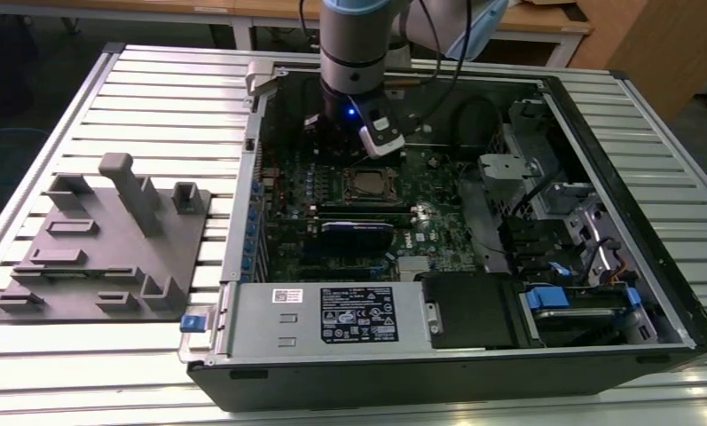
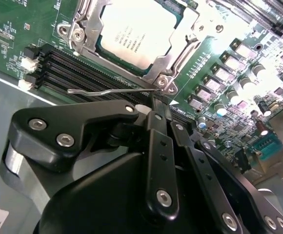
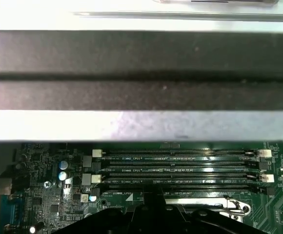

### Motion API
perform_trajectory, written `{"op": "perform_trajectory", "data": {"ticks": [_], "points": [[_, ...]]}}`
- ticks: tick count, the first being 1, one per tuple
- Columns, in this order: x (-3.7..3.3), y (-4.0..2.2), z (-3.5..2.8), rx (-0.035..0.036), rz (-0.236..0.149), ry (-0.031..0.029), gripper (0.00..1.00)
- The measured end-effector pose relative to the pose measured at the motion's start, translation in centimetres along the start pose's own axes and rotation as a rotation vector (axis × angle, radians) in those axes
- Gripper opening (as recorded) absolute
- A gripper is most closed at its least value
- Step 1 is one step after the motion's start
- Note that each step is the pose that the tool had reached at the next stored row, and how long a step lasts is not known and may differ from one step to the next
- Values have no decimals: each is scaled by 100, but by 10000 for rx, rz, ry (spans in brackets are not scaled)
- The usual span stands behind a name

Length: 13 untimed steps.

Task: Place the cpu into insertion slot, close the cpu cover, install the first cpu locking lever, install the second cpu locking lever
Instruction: 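Install the first cpu locking lever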

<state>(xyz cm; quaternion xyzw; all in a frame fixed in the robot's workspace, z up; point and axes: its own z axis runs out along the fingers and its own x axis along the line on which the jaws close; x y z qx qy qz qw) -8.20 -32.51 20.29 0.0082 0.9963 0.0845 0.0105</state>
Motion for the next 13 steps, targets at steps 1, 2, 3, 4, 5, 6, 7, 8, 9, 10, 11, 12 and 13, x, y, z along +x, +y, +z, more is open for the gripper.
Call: {"op": "perform_trajectory", "data": {"ticks": [1, 2, 3, 4, 5, 6, 7, 8, 9, 10, 11, 12, 13], "points": [[0, 1, -6, 0, 6, -1, 11], [-1, 2, -13, 0, 16, -3, 11], [-1, 3, -20, 1, 31, -6, 11], [-2, 4, -25, 1, 47, -9, 11], [-3, 5, -29, 1, 64, -12, 11], [-6, 5, -29, 0, 78, -15, 11], [-11, 4, -29, 0, 84, -16, 11], [-19, 4, -30, 2, 87, -16, 11], [-32, 4, -30, 2, 87, -16, 11], [-44, 4, -30, 2, 88, -15, 11], [-54, 4, -30, 3, 87, -14, 11], [-59, 4, -30, 1, 87, -15, 11], [-62, 5, -35, 3, 87, -14, 11]]}}
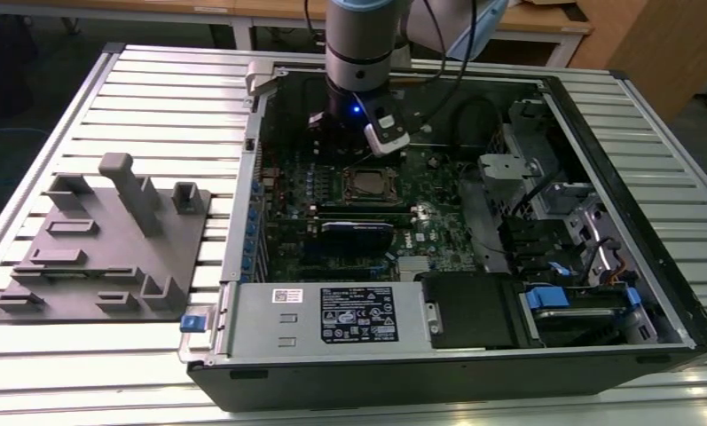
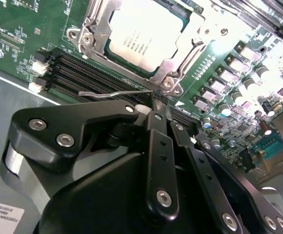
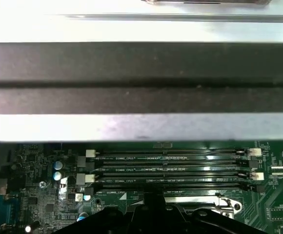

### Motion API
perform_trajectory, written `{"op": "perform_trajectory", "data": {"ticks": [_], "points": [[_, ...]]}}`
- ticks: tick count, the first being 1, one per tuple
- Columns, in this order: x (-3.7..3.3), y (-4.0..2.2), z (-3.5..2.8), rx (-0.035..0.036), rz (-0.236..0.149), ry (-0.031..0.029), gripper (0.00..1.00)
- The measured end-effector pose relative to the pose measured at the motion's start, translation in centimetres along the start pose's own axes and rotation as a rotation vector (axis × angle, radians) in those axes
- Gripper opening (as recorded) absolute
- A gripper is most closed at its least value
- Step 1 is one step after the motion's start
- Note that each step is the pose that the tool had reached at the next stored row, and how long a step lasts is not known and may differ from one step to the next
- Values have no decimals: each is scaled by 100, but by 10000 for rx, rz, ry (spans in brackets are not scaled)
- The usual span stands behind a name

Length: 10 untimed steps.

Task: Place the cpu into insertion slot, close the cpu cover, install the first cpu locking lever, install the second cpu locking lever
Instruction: 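Install the first cpu locking lever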

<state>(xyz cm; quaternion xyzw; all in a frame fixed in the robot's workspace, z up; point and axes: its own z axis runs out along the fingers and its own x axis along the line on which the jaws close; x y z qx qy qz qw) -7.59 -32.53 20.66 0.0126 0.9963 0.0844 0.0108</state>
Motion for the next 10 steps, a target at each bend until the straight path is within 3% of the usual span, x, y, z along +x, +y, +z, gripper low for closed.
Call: {"op": "perform_trajectory", "data": {"ticks": [6, 8, 10], "points": [[-4, 10, -51, 20, -2, -4, 11], [-6, 10, -53, 69, -2, -3, 11], [-12, 10, -53, 162, -3, -5, 11]]}}
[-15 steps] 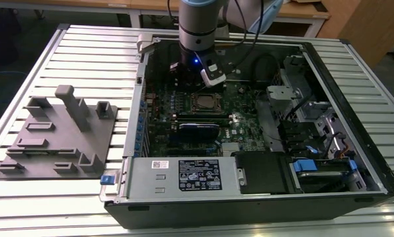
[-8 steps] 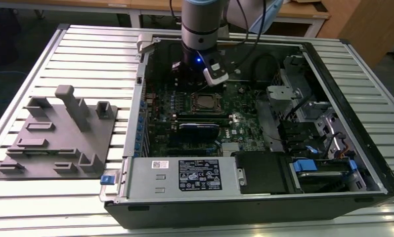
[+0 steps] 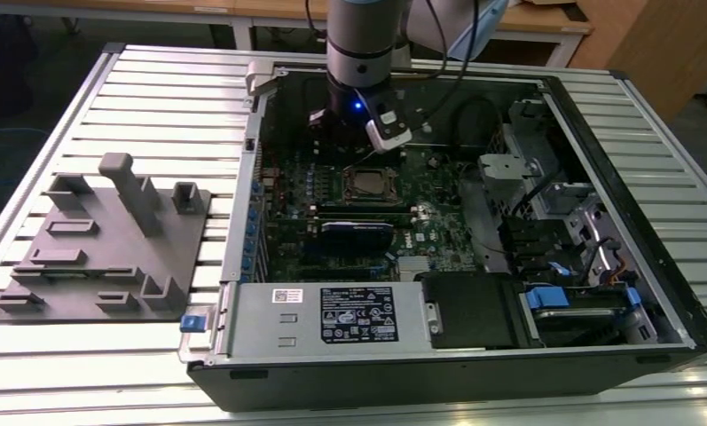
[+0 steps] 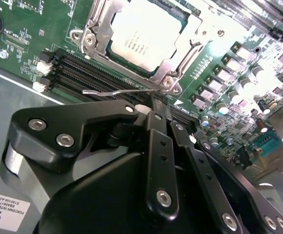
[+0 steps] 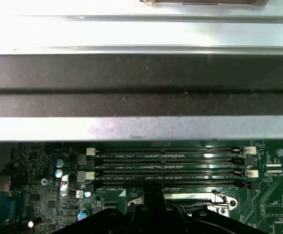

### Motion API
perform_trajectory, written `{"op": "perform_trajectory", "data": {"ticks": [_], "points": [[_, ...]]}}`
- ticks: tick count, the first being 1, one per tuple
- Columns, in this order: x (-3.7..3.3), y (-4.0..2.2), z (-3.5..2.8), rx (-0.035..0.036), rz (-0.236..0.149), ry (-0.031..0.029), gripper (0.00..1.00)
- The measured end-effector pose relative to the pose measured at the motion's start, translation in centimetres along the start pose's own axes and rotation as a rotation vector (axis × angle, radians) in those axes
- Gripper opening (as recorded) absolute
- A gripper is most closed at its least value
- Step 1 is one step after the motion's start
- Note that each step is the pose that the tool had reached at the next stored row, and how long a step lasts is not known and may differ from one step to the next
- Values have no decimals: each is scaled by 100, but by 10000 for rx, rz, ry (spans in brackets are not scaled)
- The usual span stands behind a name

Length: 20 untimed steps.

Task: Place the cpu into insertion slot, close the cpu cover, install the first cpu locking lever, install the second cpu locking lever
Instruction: 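Install the first cpu locking lever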

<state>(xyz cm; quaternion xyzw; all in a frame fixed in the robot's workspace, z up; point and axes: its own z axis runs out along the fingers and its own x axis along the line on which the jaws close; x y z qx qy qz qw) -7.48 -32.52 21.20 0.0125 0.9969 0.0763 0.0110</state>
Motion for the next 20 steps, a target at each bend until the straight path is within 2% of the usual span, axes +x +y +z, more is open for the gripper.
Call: {"op": "perform_trajectory", "data": {"ticks": [1, 6, 20], "points": [[-5, 0, 0, 27, -1, -1, 11], [-26, 0, 1, 28, -1, -1, 11], [-136, 5, 4, 27, -1, -1, 11]]}}
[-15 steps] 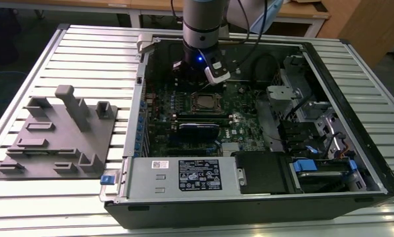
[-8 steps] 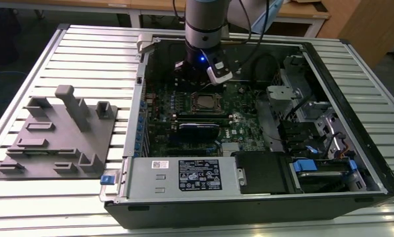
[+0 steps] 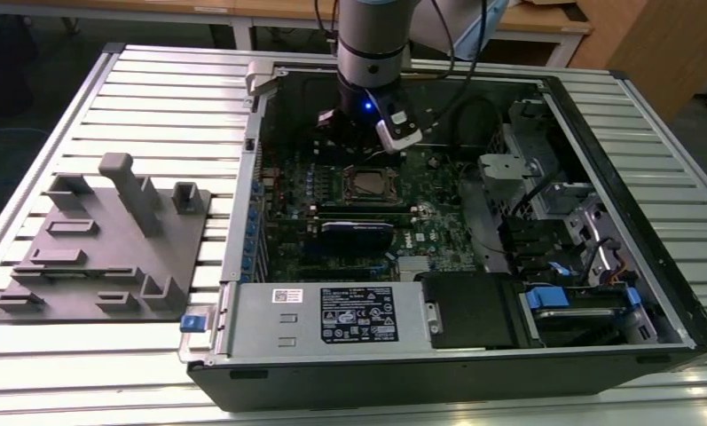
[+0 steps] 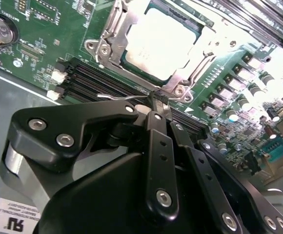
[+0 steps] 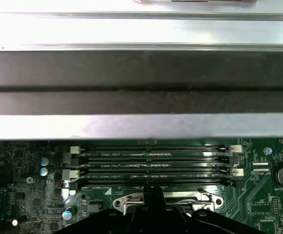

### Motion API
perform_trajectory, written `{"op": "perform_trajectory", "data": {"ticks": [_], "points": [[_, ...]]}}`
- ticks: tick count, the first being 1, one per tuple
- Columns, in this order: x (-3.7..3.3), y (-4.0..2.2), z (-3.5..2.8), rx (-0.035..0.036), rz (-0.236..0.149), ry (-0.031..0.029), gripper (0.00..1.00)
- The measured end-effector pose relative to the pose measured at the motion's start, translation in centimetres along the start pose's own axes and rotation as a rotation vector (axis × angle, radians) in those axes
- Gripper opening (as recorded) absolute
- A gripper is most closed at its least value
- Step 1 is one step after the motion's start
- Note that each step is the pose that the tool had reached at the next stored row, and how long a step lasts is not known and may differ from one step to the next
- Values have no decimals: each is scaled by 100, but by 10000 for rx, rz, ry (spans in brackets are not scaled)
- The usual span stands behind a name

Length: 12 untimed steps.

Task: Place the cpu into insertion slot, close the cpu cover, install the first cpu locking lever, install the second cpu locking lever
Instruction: 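Install the first cpu locking lever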

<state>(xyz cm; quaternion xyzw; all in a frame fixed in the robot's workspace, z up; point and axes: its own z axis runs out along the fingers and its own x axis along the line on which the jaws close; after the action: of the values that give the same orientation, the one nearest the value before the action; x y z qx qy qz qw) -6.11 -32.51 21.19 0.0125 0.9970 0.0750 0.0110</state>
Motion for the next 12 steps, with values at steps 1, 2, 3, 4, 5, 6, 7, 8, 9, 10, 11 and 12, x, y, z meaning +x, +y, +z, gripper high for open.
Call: {"op": "perform_trajectory", "data": {"ticks": [1, 2, 3, 4, 5, 6, 7, 8, 9, 10, 11, 12], "points": [[-13, 1, 0, 0, 0, 0, 11], [-26, 3, 1, 1, 1, 1, 11], [-40, 5, 1, 1, 0, 1, 11], [-52, 7, 2, 0, 0, 1, 11], [-64, 8, 2, 1, 1, 1, 11], [-76, 10, 3, 1, 0, 1, 11], [-87, 13, 4, 0, 1, 0, 11], [-98, 14, 4, 1, 0, 1, 11], [-109, 16, 5, 1, 1, 1, 11], [-119, 18, 5, 1, 0, 1, 11], [-128, 20, 6, 0, 1, 1, 11], [-137, 22, 7, 1, 1, 1, 11]]}}
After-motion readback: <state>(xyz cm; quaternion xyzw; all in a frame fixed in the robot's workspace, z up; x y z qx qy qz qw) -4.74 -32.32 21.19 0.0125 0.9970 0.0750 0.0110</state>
